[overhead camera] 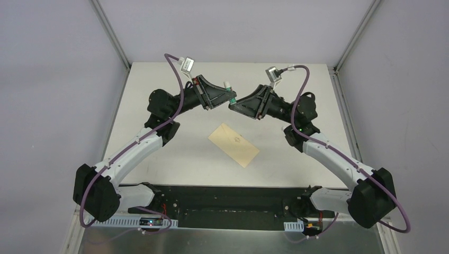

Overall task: Place the letter into the envelope and seal it
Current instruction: Screw the solid glue.

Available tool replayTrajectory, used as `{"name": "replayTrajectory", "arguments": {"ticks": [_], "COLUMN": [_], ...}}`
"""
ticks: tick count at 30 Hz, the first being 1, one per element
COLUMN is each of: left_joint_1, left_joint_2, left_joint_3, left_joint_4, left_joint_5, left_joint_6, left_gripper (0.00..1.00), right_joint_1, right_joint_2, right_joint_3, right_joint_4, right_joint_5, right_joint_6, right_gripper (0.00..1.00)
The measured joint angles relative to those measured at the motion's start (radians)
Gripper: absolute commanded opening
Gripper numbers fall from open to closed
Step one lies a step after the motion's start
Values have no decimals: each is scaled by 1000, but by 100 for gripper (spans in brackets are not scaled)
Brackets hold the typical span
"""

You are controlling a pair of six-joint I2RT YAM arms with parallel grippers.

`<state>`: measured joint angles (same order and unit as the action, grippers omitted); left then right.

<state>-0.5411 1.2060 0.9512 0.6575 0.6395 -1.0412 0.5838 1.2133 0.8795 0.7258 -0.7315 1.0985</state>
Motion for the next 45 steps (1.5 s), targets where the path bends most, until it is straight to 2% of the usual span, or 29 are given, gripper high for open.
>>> {"name": "replayTrajectory", "arguments": {"ticks": [5,11,14,17,19,24,29,41,43,45], "left_joint_1": [0,0,0,0,0,5,5,5,5,5], "left_joint_2": [8,8,8,5,-6,-39,-44,-44,-44,-44], "left_joint_3": [-2,-2,-2,-2,-2,0,2,2,2,2], "left_joint_4": [36,42,10,-27,-64,-151,-236,-371,-380,-391], "left_joint_5": [0,0,-1,-6,-13,-39,-71,-140,-143,-146], "left_joint_6": [-24,-31,-26,-14,-1,38,73,111,111,111], "left_gripper": [0,0,0,0,0,0,0,0,0,0], "right_joint_1": [0,1,13,51,103,243,354,522,541,550], "right_joint_2": [3,0,-34,-85,-107,-104,-48,84,99,107], "right_joint_3": [-3,-5,-2,40,102,259,376,500,509,510], "right_joint_4": [41,3,-99,-307,-486,-810,-1007,-1166,-1174,-1176], "right_joint_5": [4,26,65,151,262,549,809,1225,1274,1300], "right_joint_6": [32,8,-61,-192,-306,-530,-673,-838,-859,-872], "right_gripper": [34,16,12,10,9,8,7,9,15,29]}}
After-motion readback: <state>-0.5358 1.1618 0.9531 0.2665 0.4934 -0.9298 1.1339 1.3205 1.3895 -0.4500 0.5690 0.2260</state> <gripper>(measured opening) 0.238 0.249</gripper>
